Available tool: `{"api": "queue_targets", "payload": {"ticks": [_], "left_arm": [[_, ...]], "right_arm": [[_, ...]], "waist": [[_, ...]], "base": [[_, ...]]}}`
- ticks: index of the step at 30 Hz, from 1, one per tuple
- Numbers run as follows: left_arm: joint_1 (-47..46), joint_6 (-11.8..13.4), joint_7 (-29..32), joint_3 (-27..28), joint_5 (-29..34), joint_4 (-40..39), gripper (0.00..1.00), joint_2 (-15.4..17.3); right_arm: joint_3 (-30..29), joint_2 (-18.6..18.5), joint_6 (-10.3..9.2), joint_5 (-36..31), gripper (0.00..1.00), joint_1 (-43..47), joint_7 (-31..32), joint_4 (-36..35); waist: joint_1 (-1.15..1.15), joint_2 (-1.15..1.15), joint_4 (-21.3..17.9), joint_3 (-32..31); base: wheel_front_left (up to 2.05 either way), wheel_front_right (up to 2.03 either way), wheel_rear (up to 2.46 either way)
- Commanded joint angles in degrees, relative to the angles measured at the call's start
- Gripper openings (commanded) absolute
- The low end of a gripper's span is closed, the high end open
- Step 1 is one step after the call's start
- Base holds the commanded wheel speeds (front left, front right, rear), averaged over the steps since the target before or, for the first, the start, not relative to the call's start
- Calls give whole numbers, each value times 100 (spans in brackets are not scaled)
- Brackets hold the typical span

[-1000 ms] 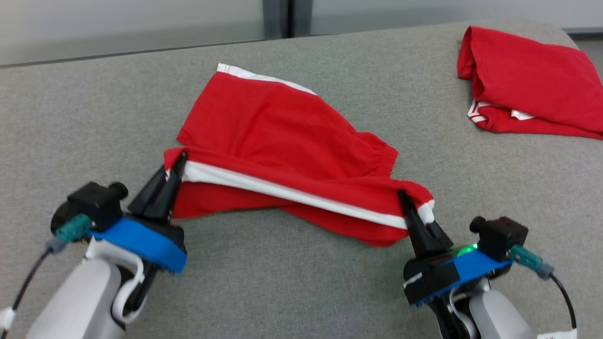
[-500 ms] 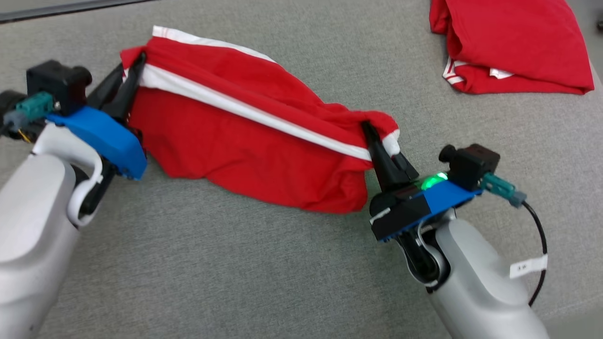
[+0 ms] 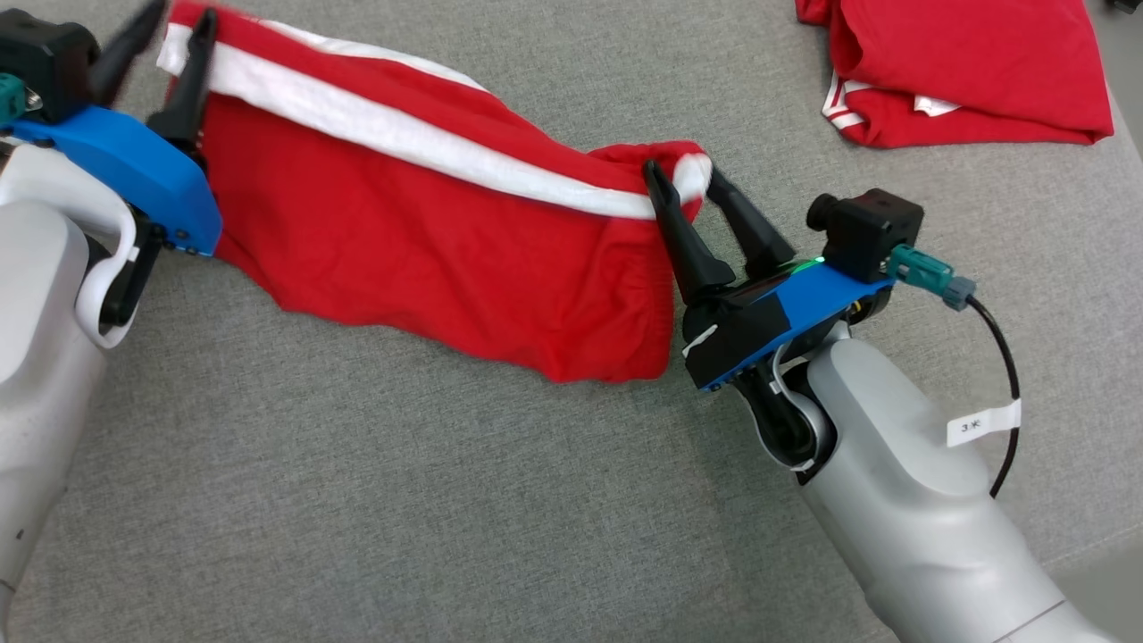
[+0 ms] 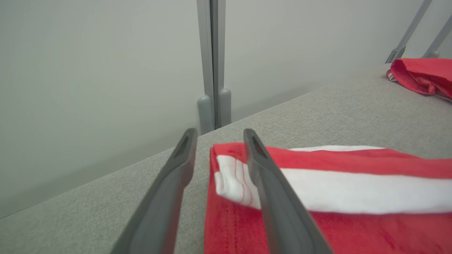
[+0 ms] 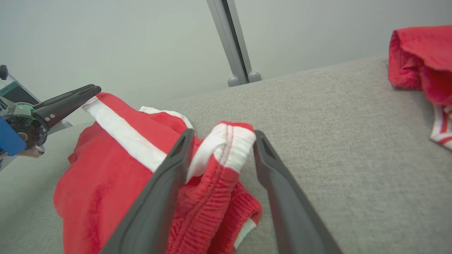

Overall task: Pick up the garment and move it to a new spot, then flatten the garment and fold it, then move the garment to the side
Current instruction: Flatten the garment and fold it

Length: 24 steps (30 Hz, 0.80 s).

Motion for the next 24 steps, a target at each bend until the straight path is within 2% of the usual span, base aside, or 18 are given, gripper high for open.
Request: {"api": "queue_targets", "payload": {"ticks": [1, 5, 9, 16, 24], "left_arm": [[-104, 18, -145, -101, -47, 159, 100, -38], [-142, 17, -350, -201, -114, 333, 100, -48], [-161, 16, -541, -295, -208, 500, 100, -40], [-33, 16, -701, -438, -423, 671, 100, 104], [285, 16, -683, -621, -762, 786, 100, 218]], "right_arm": [[-121, -36, -1, -96, 100, 43, -31, -38], [-310, -31, -1, -311, 100, 286, -31, -154], [-735, -31, -1, -691, 100, 716, -31, -507], [-1522, -28, 0, -1195, 100, 1788, -30, -1635], [-1901, -28, 0, -1520, 100, 2913, -29, -2820]], "waist": [[-1, -2, -15, -32], [-1, -2, -7, -111], [-1, -2, -20, -215], [-1, -2, -93, -369], [-1, -2, -169, -456]], "base": [[0, 0, 0], [0, 0, 0], [0, 0, 0], [0, 0, 0], [0, 0, 0]]}}
